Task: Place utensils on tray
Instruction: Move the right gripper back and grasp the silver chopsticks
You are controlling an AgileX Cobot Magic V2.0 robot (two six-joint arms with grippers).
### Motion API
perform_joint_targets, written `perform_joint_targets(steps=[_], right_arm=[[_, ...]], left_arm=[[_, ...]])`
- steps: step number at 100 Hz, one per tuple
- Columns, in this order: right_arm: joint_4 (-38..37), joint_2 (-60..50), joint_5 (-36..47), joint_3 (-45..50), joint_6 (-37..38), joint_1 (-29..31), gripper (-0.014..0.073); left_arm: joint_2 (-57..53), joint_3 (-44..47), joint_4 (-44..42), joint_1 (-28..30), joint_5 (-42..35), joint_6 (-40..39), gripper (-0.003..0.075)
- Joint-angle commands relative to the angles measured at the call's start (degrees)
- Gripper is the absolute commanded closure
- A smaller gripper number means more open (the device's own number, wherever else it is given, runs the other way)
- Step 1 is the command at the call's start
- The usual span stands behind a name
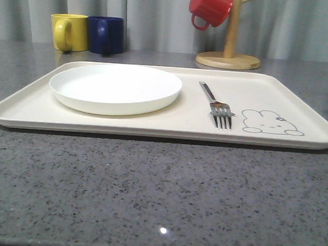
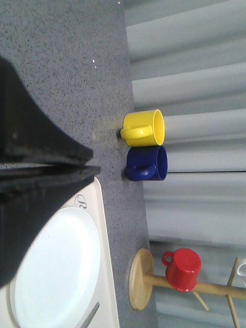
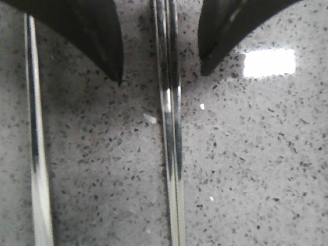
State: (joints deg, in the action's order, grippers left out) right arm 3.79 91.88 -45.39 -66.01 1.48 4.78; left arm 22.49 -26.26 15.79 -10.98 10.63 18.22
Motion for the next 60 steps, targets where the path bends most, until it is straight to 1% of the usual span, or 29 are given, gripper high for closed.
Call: perform_joint_targets(steps=[1, 15, 29, 36, 53, 60], right_arm=[[0.43, -1.44, 2.21, -1.22, -0.69, 0.21, 0.0244], [0.43, -1.08, 2.26, -1.22, -0.69, 0.21, 0.0272], [0.43, -0.47, 1.90, -1.22, -0.69, 0.21, 0.0342], [0.56, -0.40, 1.69, -1.22, -0.69, 0.21, 0.0396], [1.54, -0.40, 1.62, -1.60, -0.69, 0.21, 0.0596], [2.24, -0.83, 1.62, -1.78, -0.69, 0.21, 0.0630]], left_arm=[[0.28, -1.48, 0.47, -0.29, -4.73, -0.61, 0.0738], [0.28, -1.48, 0.47, -0.29, -4.73, -0.61, 0.0738], [0.28, -1.48, 0.47, -0.29, -4.73, -0.61, 0.0738], [0.28, -1.48, 0.47, -0.29, -4.73, -0.61, 0.0738], [0.28, -1.48, 0.47, -0.29, -4.73, -0.61, 0.0738], [0.28, -1.48, 0.47, -0.29, -4.73, -0.61, 0.0738]])
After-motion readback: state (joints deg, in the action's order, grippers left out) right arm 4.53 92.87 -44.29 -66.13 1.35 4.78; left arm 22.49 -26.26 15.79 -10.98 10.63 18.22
